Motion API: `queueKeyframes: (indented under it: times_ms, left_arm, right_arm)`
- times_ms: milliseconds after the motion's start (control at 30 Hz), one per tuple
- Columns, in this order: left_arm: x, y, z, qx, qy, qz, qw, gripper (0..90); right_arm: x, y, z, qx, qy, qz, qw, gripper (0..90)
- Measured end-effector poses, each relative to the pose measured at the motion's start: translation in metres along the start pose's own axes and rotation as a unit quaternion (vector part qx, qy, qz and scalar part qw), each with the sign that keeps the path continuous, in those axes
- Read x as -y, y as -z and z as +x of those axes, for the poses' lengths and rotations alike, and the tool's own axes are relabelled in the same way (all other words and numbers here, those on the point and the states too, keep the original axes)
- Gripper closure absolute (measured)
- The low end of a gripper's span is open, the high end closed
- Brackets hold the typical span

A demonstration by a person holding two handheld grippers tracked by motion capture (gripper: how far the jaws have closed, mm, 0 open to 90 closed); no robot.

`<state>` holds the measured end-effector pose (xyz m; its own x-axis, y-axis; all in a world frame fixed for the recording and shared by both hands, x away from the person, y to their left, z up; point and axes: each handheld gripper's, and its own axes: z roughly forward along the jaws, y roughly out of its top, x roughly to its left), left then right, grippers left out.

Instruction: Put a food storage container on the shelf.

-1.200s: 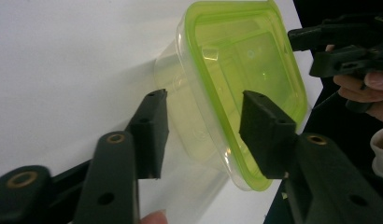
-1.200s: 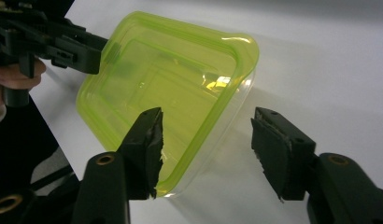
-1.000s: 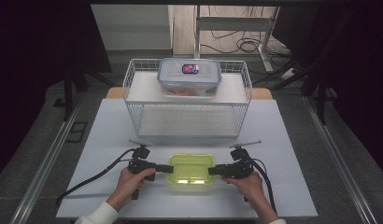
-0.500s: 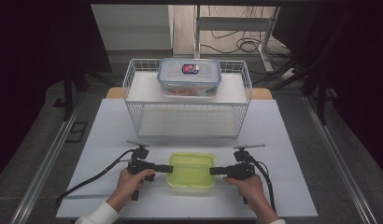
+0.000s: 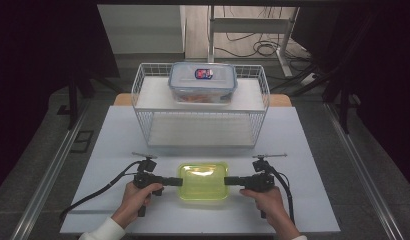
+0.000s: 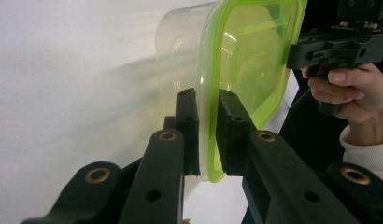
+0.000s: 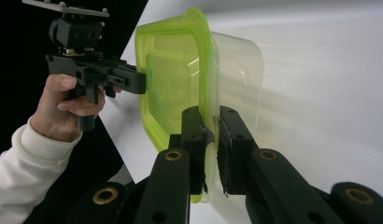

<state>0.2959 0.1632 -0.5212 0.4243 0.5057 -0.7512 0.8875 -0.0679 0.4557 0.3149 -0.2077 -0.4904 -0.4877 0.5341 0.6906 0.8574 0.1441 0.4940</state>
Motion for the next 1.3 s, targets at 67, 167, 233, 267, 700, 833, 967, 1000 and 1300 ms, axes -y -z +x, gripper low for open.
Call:
queueKeyframes:
  times_ms: [67, 167, 233, 267, 700, 833, 967, 1000, 1300]
  left_arm:
    - [0.0, 0.004, -0.003, 0.004, -0.009, -0.01, 0.9999, 80.5]
    - [-0.001, 0.008, -0.006, 0.005, -0.018, -0.016, 0.9997, 80.5]
    - [-0.002, 0.012, -0.01, 0.004, -0.028, -0.024, 0.9993, 80.4]
    - [-0.004, 0.017, -0.015, 0.002, -0.039, -0.031, 0.9988, 80.4]
    - [-0.013, 0.042, -0.044, -0.004, -0.1, -0.062, 0.993, 80.0]
    - [-0.015, 0.048, -0.054, -0.012, -0.121, -0.07, 0.9901, 80.1]
    - [-0.017, 0.051, -0.059, -0.013, -0.133, -0.076, 0.9881, 80.0]
    - [-0.018, 0.052, -0.06, -0.014, -0.135, -0.078, 0.9877, 80.0]
    - [-0.026, 0.062, -0.07, -0.018, -0.154, -0.092, 0.9836, 80.1]
  right_arm:
    - [-0.001, 0.002, 0.003, -0.001, 0.008, -0.004, 1.0, 81.7]
    - [-0.003, 0.004, 0.007, -0.002, 0.023, -0.01, 0.9997, 81.7]
    - [-0.004, 0.005, 0.011, 0.0, 0.036, -0.011, 0.9993, 81.7]
    - [-0.005, 0.005, 0.015, 0.003, 0.046, -0.015, 0.9988, 81.6]
    - [-0.014, 0.018, 0.045, 0.008, 0.112, -0.044, 0.9927, 81.4]
    - [-0.017, 0.025, 0.056, 0.017, 0.144, -0.057, 0.9878, 81.3]
    - [-0.019, 0.027, 0.06, 0.022, 0.153, -0.058, 0.9863, 81.2]
    - [-0.021, 0.028, 0.061, 0.019, 0.155, -0.063, 0.9858, 81.2]
    - [-0.032, 0.035, 0.074, 0.025, 0.183, -0.069, 0.9804, 81.1]
